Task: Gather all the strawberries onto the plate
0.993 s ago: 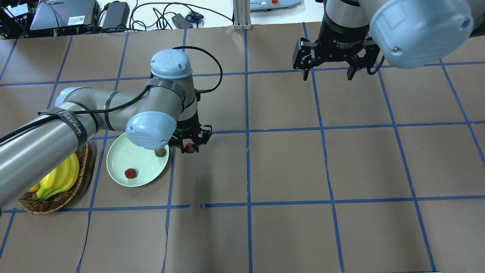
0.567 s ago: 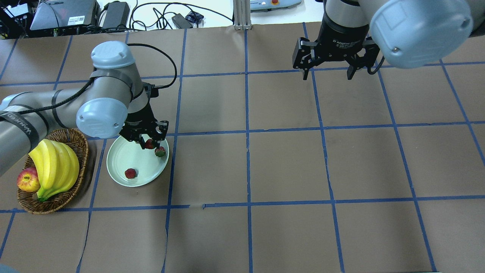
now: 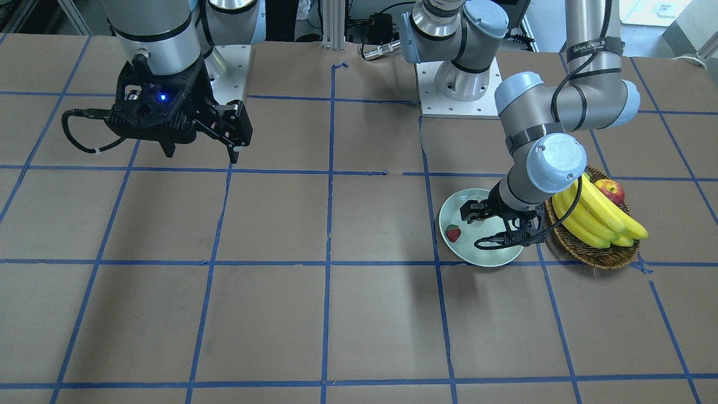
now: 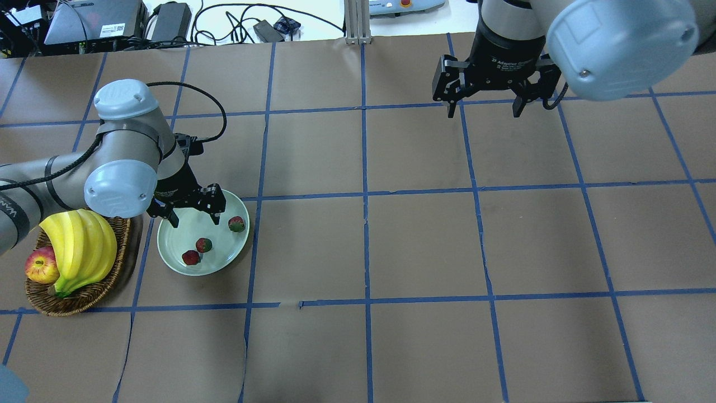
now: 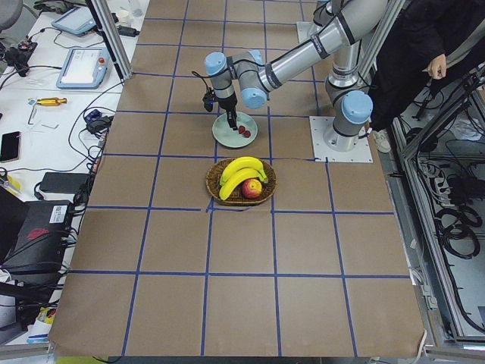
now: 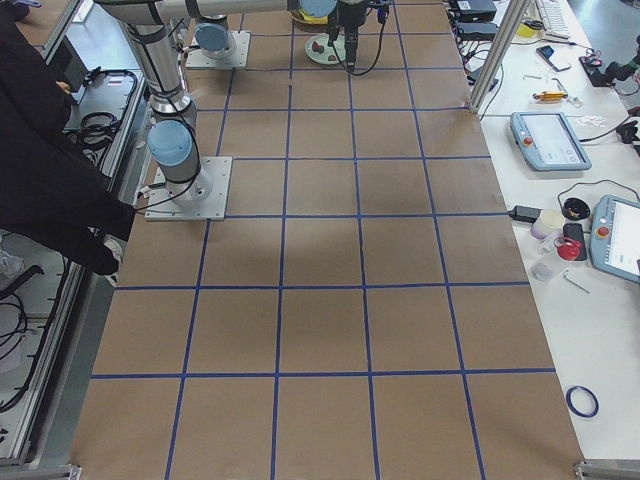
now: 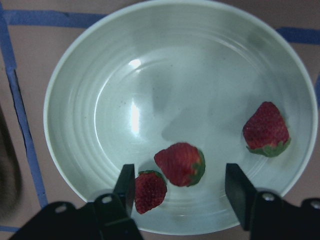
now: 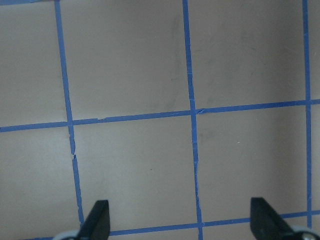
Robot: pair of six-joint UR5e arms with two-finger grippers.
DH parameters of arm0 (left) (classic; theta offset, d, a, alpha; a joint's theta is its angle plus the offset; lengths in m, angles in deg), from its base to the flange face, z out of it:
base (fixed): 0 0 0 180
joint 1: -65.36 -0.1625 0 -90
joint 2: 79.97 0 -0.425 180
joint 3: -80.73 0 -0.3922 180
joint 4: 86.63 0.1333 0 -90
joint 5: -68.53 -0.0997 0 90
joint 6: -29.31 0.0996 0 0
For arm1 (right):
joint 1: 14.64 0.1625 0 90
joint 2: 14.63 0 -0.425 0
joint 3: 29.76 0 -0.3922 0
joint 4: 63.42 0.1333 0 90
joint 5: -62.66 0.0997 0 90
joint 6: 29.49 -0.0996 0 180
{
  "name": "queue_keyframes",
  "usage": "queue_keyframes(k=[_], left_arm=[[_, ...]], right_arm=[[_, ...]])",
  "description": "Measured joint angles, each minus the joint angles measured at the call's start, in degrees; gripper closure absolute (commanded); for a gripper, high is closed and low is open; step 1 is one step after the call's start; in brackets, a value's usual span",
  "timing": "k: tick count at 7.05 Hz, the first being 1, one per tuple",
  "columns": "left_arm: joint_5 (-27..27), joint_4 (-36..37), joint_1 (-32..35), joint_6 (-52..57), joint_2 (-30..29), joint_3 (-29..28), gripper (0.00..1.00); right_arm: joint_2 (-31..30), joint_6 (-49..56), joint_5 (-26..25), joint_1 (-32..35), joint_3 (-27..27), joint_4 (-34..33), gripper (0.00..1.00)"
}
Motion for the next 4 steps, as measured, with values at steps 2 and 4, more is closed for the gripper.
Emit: queue_keyframes(k=[2,4], left_arm=[[0.4,-2.1,1.2,-0.1,4.1,-3.3,0.0],[0.6,-12.6,5.5,-1.8,7.4,-13.8,0.0]], right_arm=[[0.0,0.0,0.0,0.0,0.0,0.0,0.0],[0.0,0.0,0.2,0.1,0.1,0.1,0.0]])
